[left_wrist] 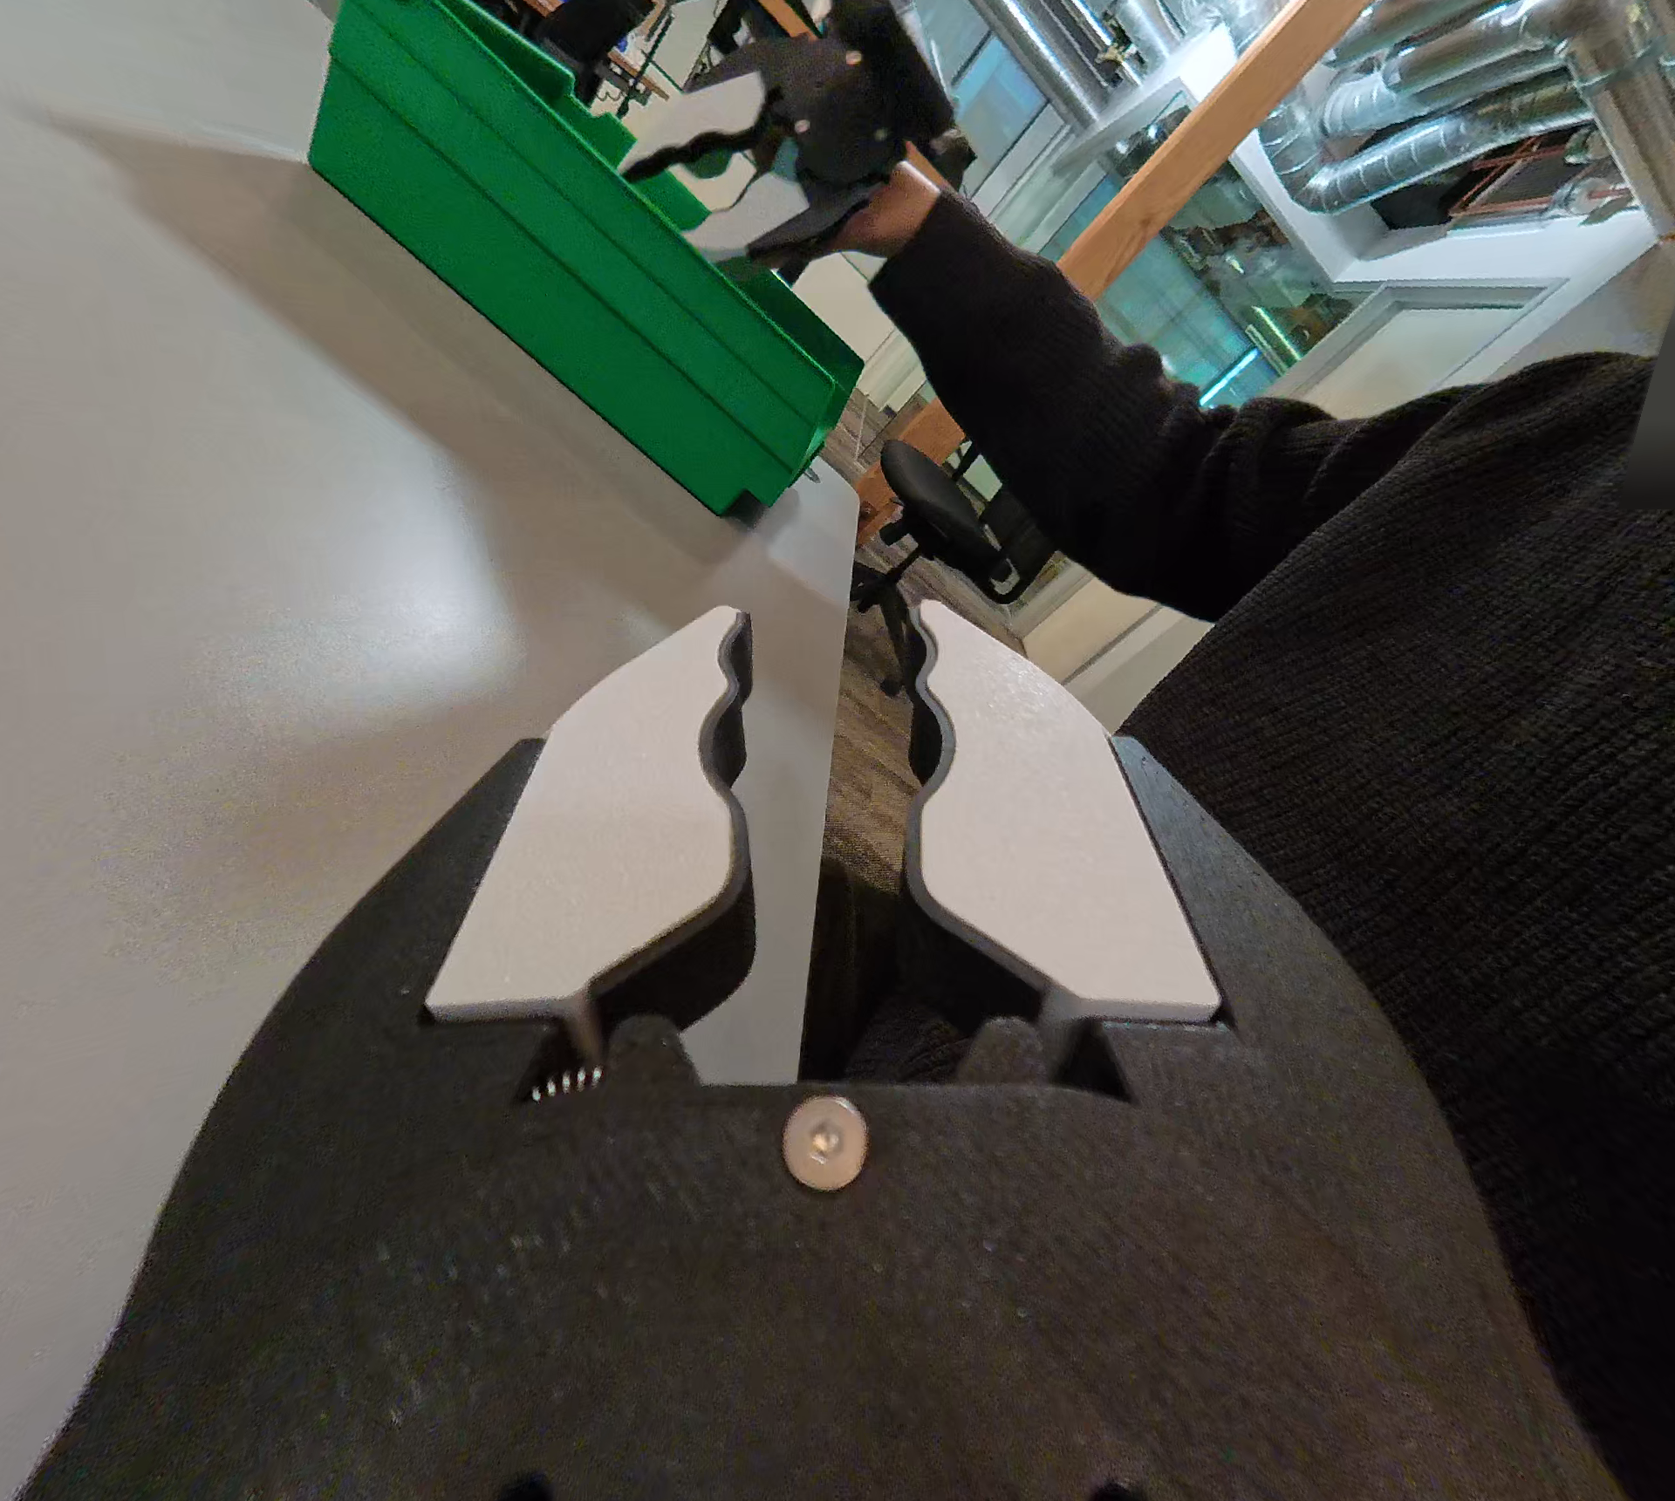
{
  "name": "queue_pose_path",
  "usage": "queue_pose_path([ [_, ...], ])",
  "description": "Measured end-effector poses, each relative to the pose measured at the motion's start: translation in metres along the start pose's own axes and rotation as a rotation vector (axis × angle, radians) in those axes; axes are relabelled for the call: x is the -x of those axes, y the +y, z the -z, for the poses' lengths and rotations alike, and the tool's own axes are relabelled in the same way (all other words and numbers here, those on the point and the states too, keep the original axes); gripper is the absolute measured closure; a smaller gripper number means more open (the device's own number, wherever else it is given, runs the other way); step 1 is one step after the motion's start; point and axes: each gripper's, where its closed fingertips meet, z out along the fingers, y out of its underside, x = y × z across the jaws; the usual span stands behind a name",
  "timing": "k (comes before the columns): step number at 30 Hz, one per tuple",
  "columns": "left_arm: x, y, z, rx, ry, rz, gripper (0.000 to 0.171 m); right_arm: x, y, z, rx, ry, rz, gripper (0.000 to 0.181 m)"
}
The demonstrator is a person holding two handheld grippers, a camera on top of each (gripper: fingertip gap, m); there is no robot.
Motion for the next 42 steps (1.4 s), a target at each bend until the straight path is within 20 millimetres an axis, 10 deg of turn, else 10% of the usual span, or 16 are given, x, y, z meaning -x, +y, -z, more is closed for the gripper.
queue_pose_path([
  [4,0.002,-0.008,0.005,0.016,-0.013,-0.029,0.139,-0.016,-0.047,0.063,-0.277,0.216,-0.195,0.136],
  [11,0.026,-0.064,0.012,-0.162,-0.194,-0.148,0.135,0.029,-0.174,0.133,-0.817,0.373,-0.478,0.11],
  [15,0.043,-0.077,0.044,-0.279,-0.457,-0.289,0.132,0.076,-0.231,0.091,-0.955,0.187,-0.751,0.102],
  [24,0.006,-0.131,0.097,-0.436,-0.49,-0.53,0.11,0.194,-0.328,0.018,-0.893,-0.2,-0.943,0.098],
  [31,-0.022,-0.187,0.191,-0.625,-0.536,-0.581,0.096,0.221,-0.327,-0.003,-0.785,-0.185,-0.761,0.104],
  [37,-0.046,-0.219,0.267,-0.445,-0.705,-0.815,0.092,0.217,-0.308,-0.005,-0.797,-0.269,-0.821,0.118],
  [42,0.025,-0.207,0.337,0.114,-0.998,-0.901,0.089,0.216,-0.309,0.001,-0.842,-0.382,-0.896,0.123],
])
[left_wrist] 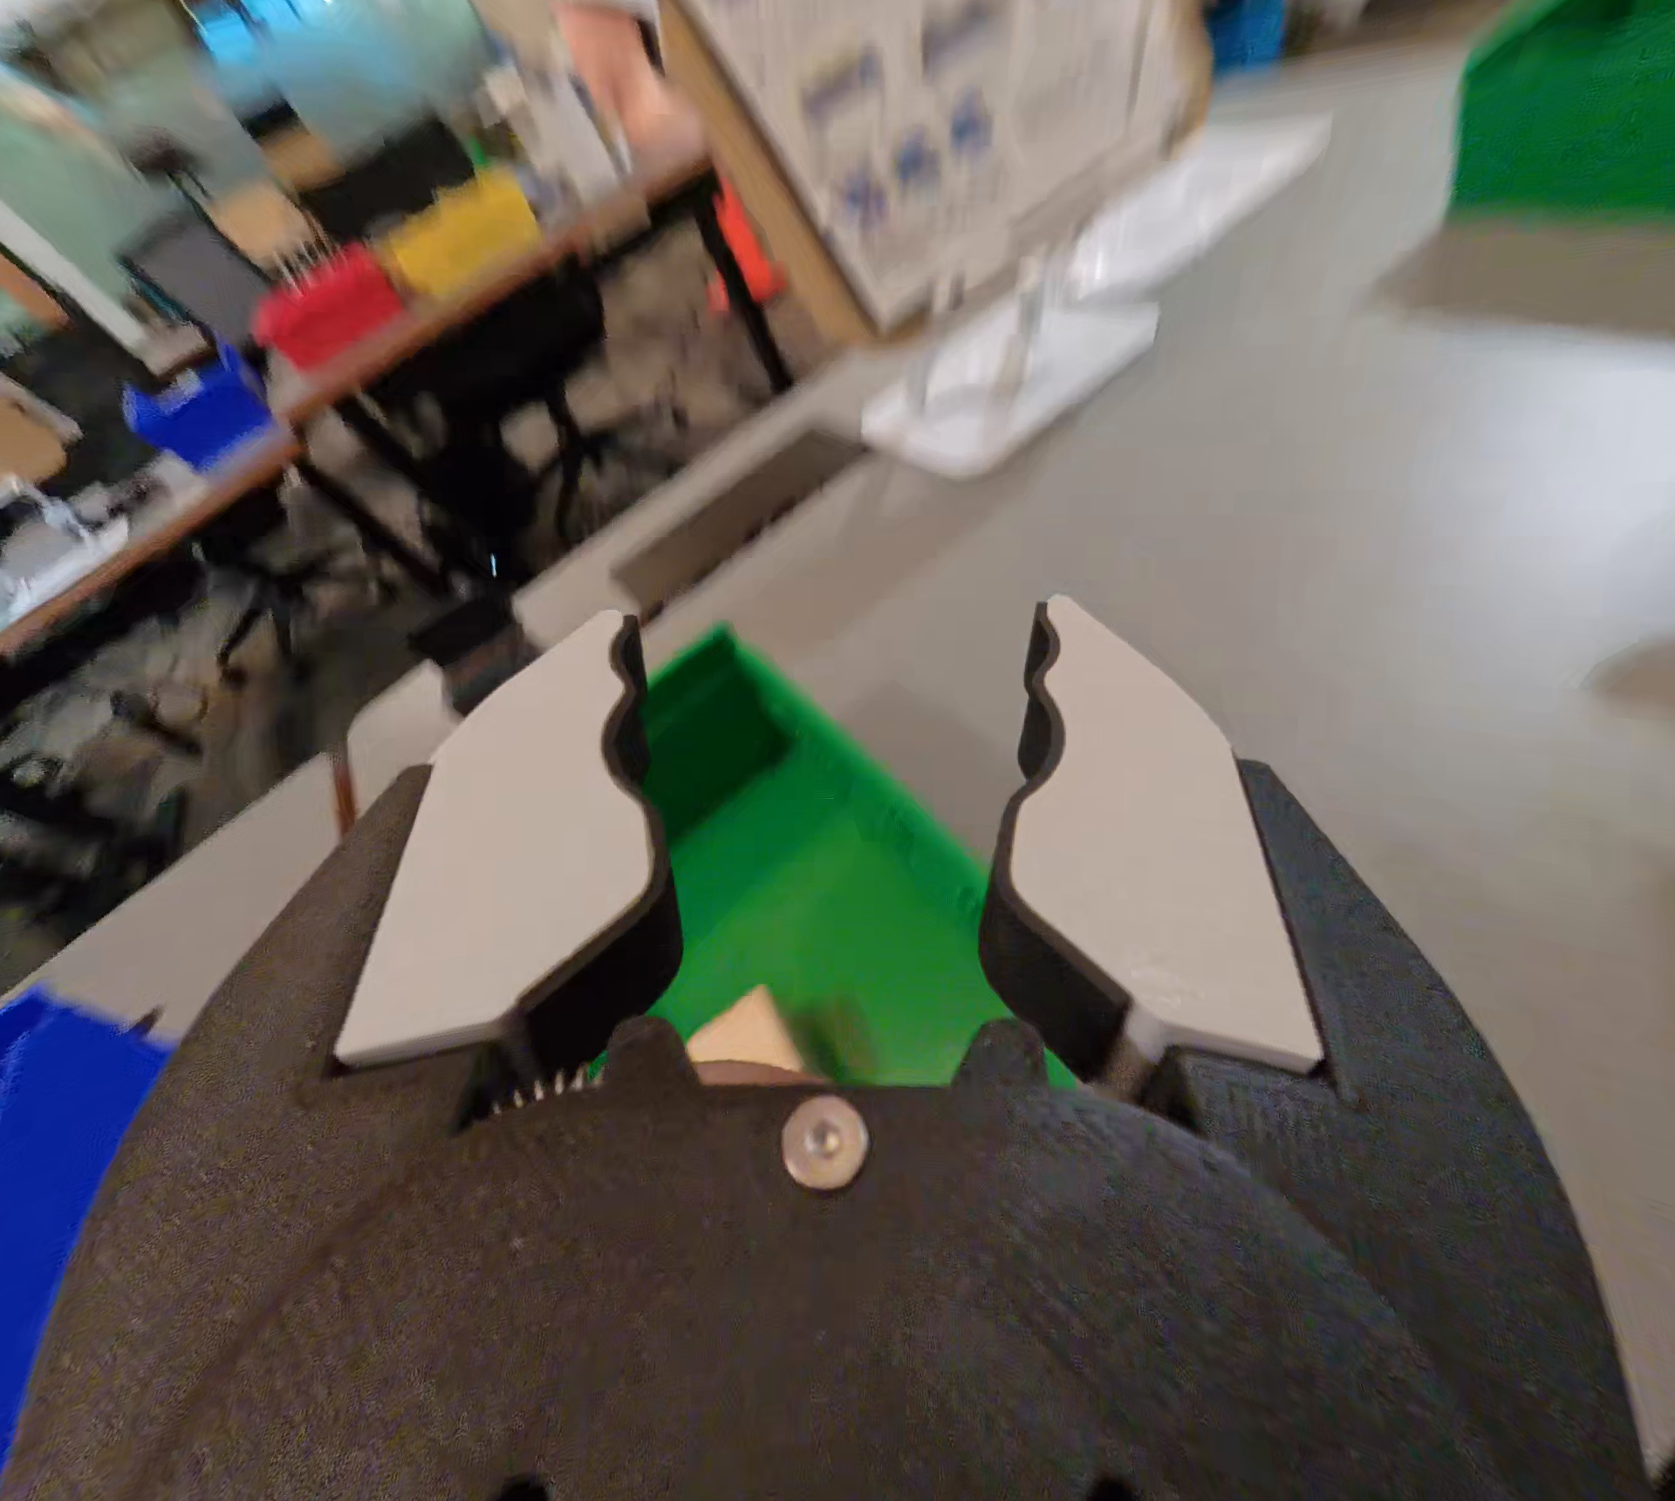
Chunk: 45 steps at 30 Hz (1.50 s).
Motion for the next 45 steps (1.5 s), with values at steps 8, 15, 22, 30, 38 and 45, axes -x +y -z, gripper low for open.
queue_pose_path([
  [8,0.025,0.132,-0.022,0.592,0.233,-0.243,0.093,0.0,0.014,-0.015,0.075,0.025,0.064,0.125],
  [15,0.027,0.207,-0.014,0.926,0.402,-0.33,0.092,0.002,0.022,-0.03,0.11,0.02,0.101,0.132],
  [22,0.034,0.235,-0.018,1.022,0.442,-0.45,0.101,0.004,0.028,-0.043,0.141,-0.011,0.071,0.135],
  [30,0.033,0.199,-0.028,0.858,0.358,-0.451,0.121,0.002,0.017,-0.042,0.101,-0.044,-0.003,0.139],
  [38,0.007,-0.008,-0.046,0.134,0.209,-0.007,0.124,-0.007,-0.002,-0.03,0.035,-0.03,-0.014,0.139],
  [45,-0.138,-0.092,-0.075,-0.1,0.403,0.298,0.124,-0.011,-0.043,0.005,-0.119,-0.009,0.07,0.136],
])
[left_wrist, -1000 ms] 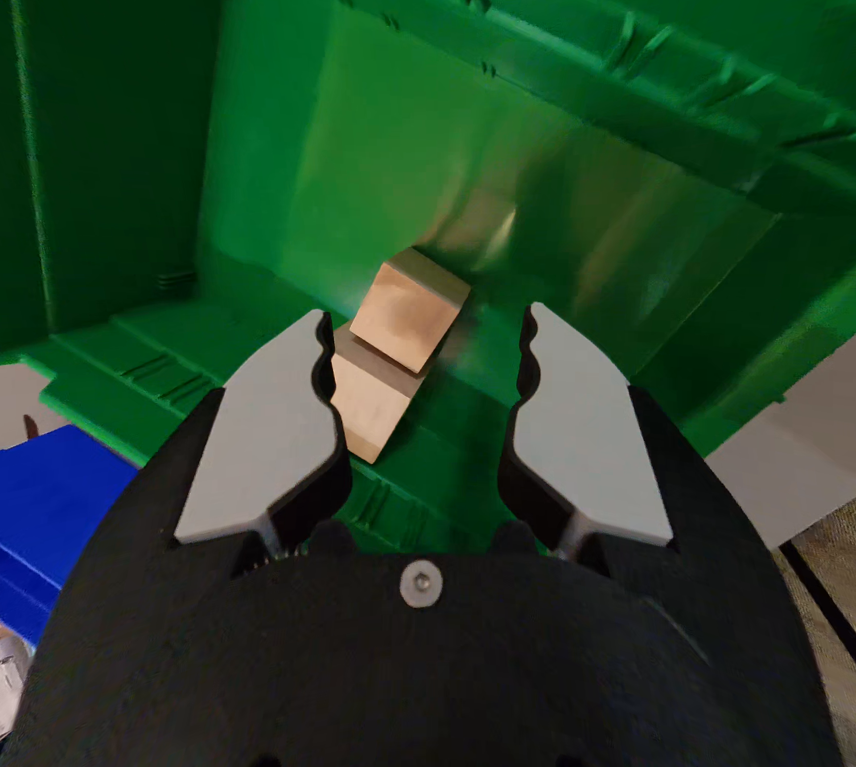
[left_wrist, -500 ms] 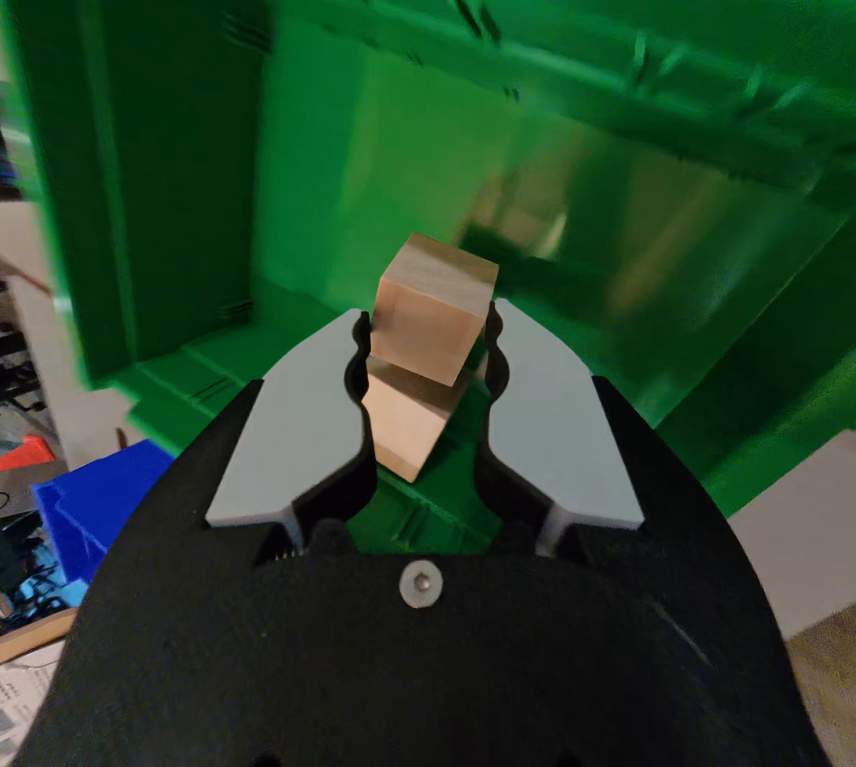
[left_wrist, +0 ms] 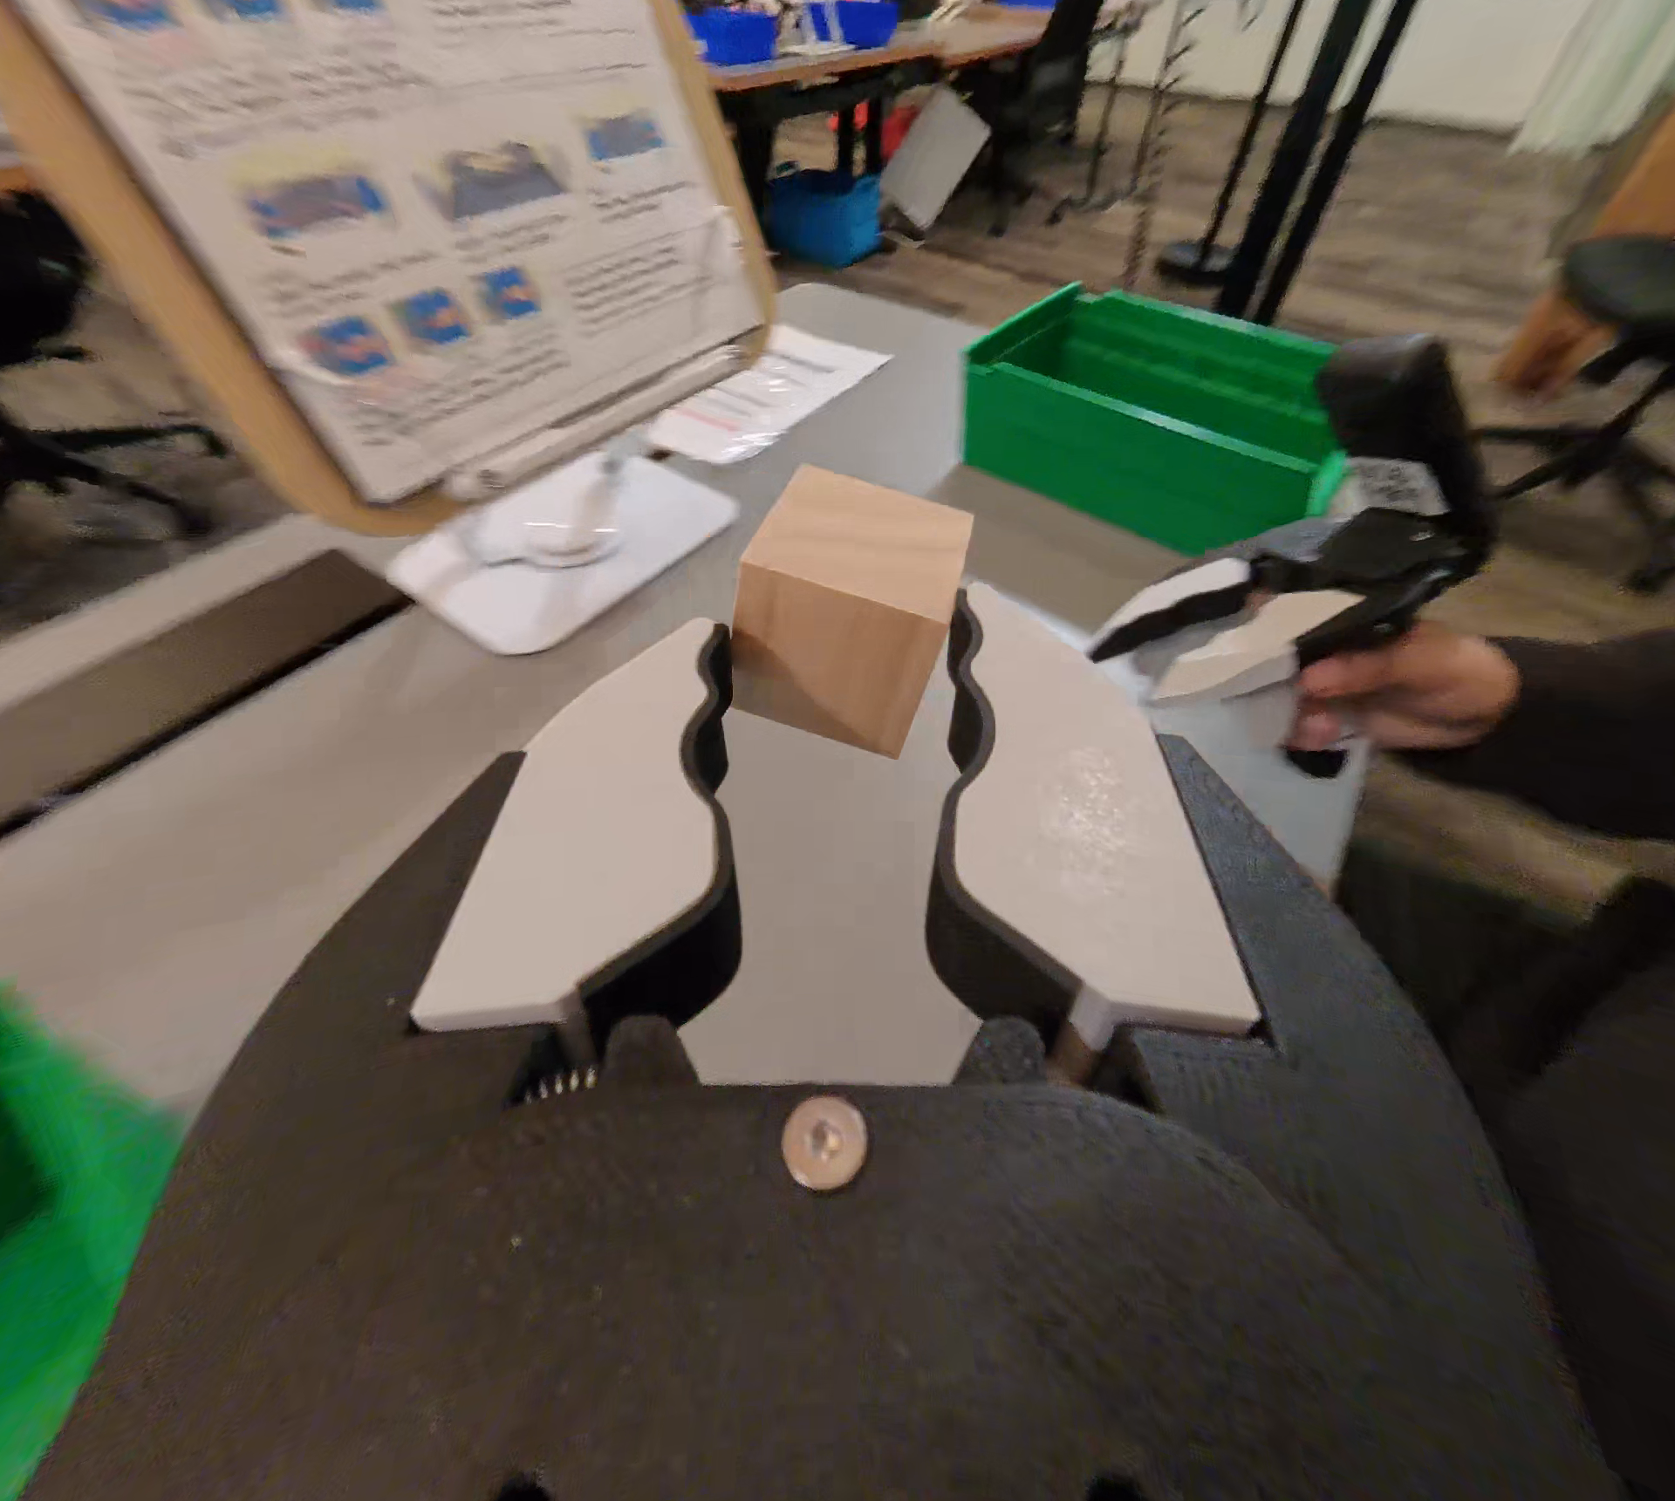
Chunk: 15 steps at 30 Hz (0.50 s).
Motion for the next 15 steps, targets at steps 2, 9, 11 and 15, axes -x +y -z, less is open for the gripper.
queue_pose_path([
  [2,-0.033,0.014,-0.027,-0.023,0.068,0.085,0.124,0.0,-0.011,0.011,-0.042,-0.019,0.012,0.134],
  [9,-0.103,0.088,-0.089,-0.092,0.214,0.467,0.123,-0.012,-0.033,0.042,-0.169,-0.075,-0.007,0.128],
  [11,-0.106,0.1,-0.094,-0.098,0.243,0.574,0.123,-0.014,-0.033,0.042,-0.177,-0.107,-0.066,0.128],
  [15,-0.111,0.113,-0.097,-0.082,0.35,0.632,0.123,-0.01,-0.018,0.031,-0.104,-0.137,-0.078,0.133],
])
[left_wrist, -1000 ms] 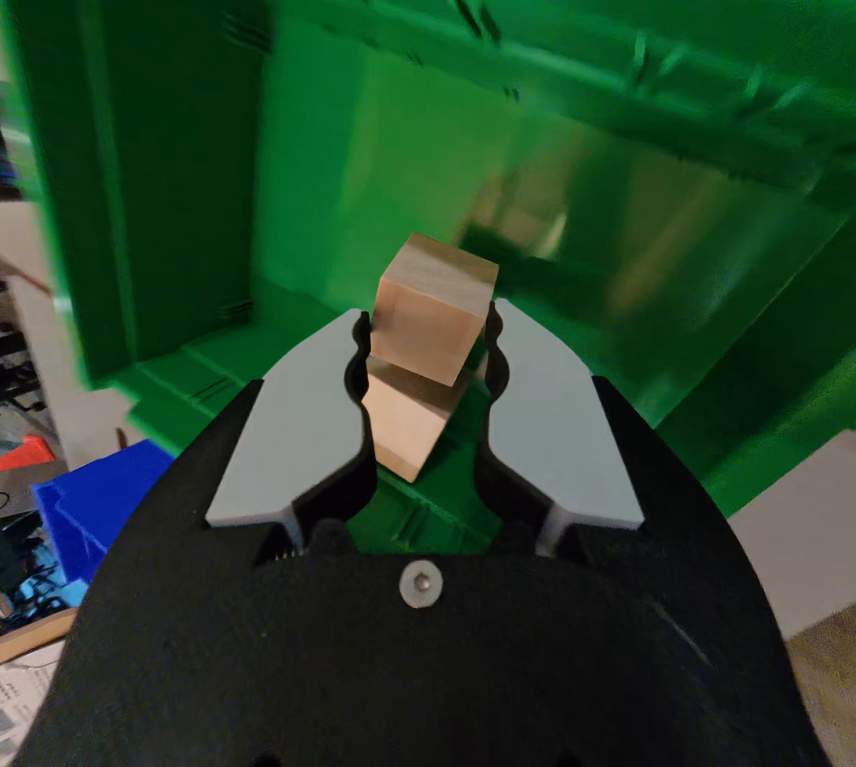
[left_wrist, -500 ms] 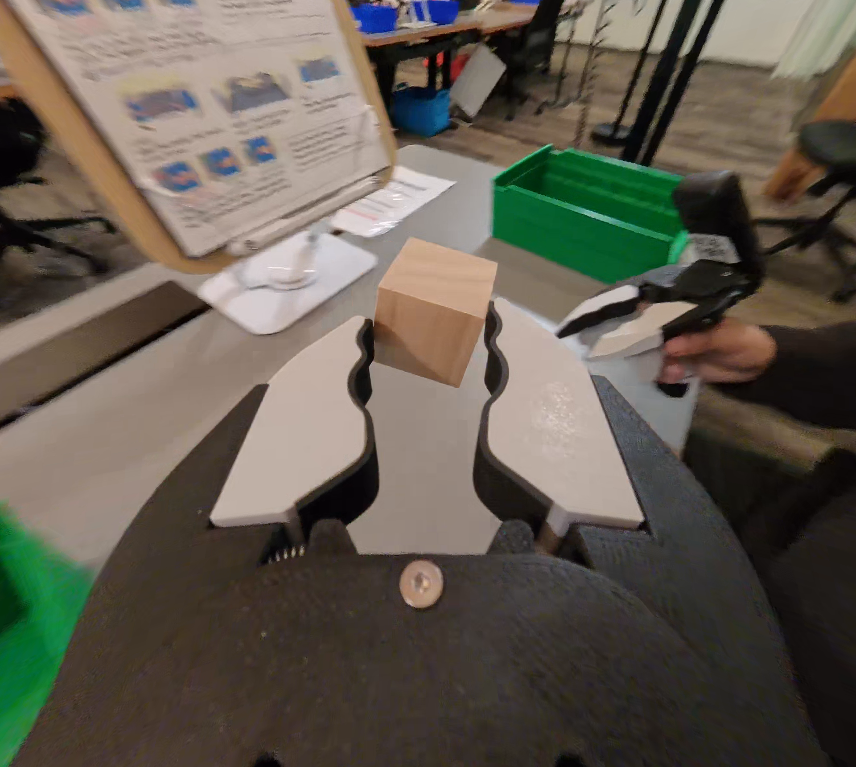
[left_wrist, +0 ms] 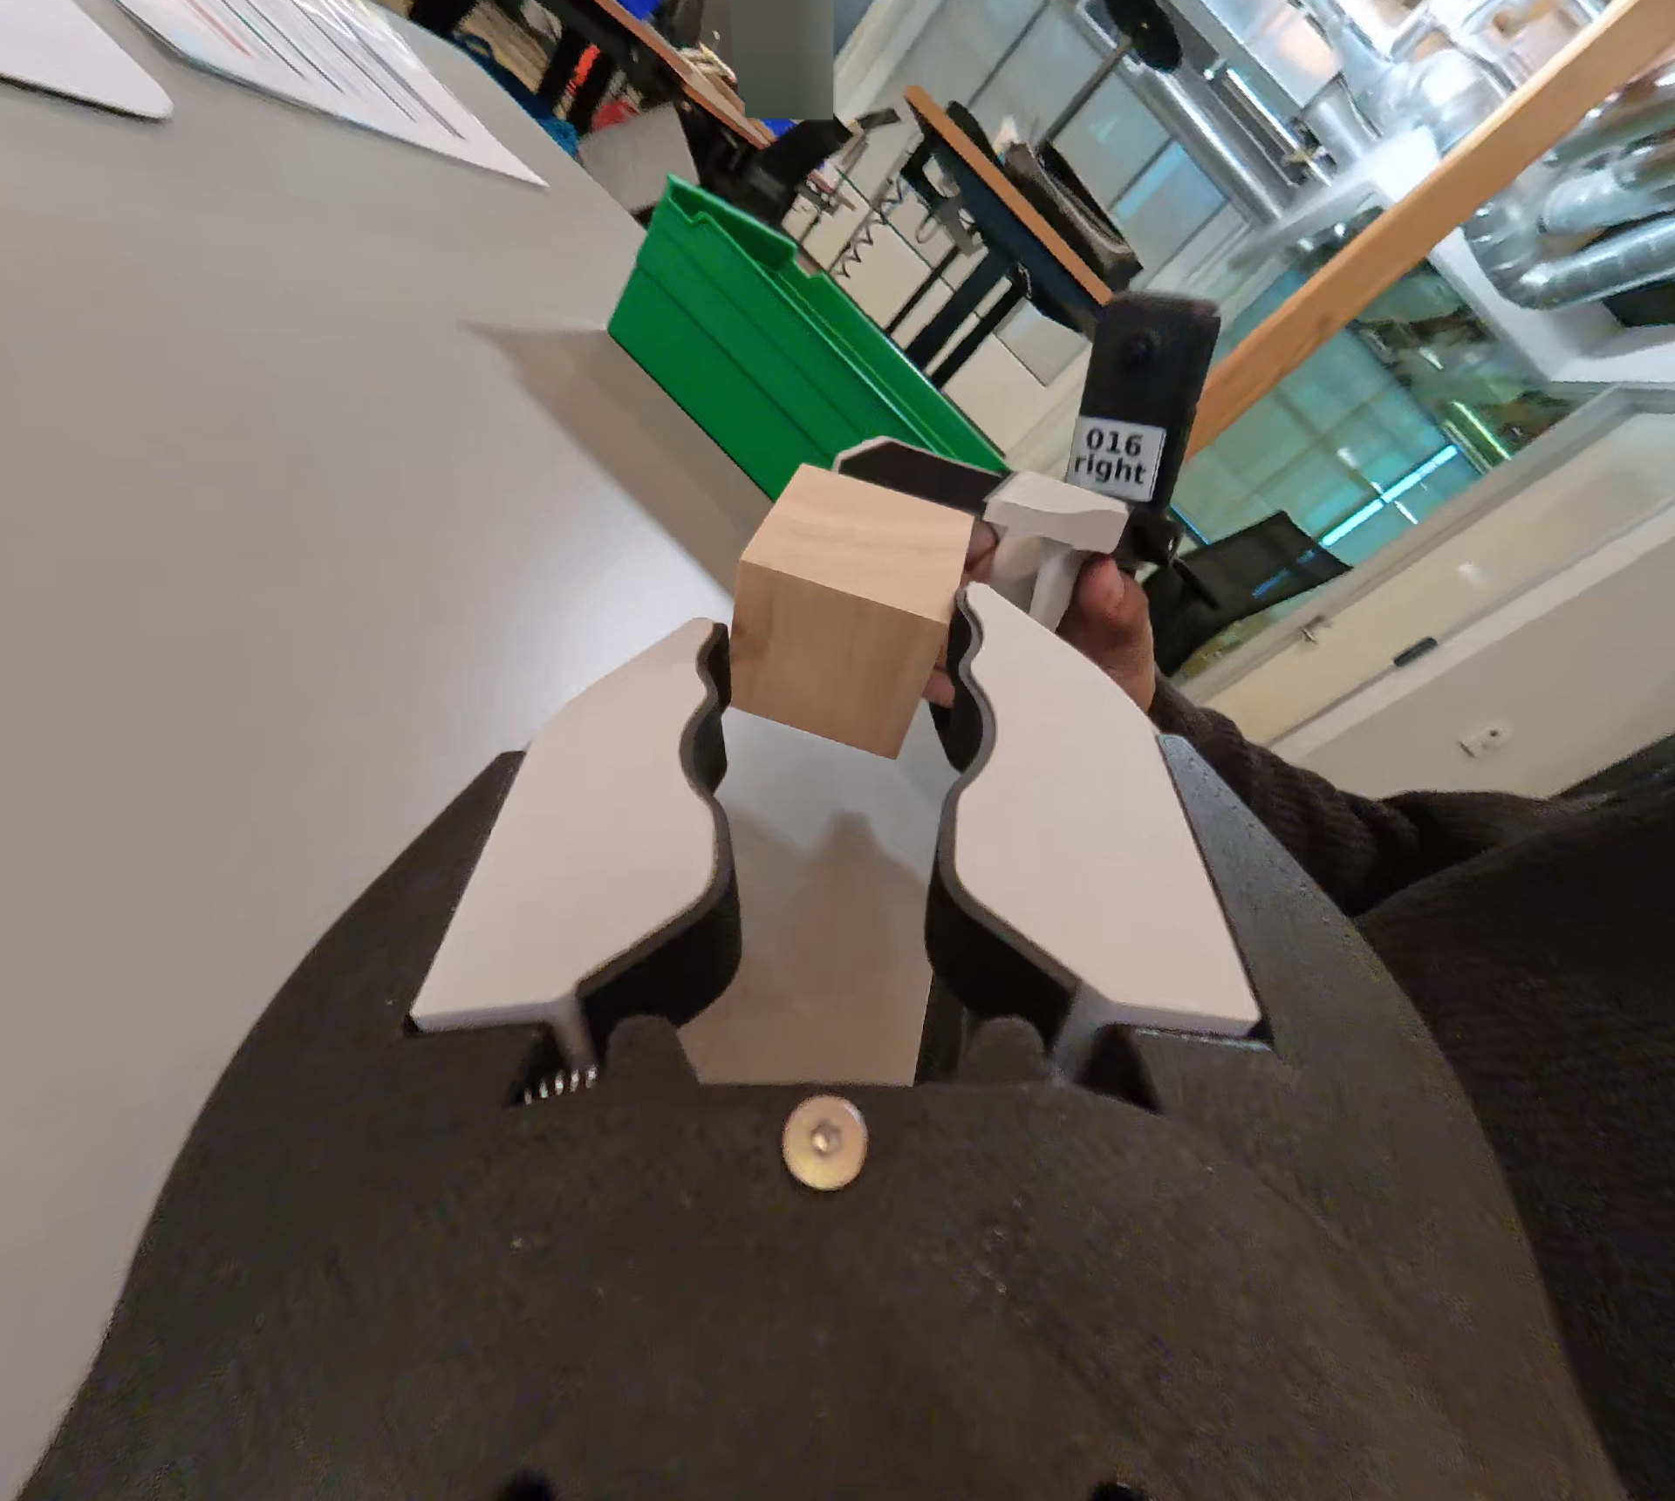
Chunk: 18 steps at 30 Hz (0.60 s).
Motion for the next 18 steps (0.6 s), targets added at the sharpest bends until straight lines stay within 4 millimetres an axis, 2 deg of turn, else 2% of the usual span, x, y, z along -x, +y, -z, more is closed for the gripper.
queue_pose_path([
  [4,0.008,0.01,0.004,0.05,0.041,0.019,0.123,0.008,0.01,-0.008,0.051,-0.008,0.063,0.13],
  [9,0.005,-0.001,0.006,0.043,0.141,0.08,0.123,0.008,0.024,-0.009,0.1,-0.034,-0.008,0.119],
  [14,0.002,0.014,-0.012,0.138,0.168,0.099,0.123,0.013,0.033,-0.003,0.11,-0.115,-0.181,0.109],
  [18,-0.009,0.03,-0.027,0.224,0.221,0.107,0.123,0.01,0.036,0.006,0.123,-0.068,-0.129,0.111],
])
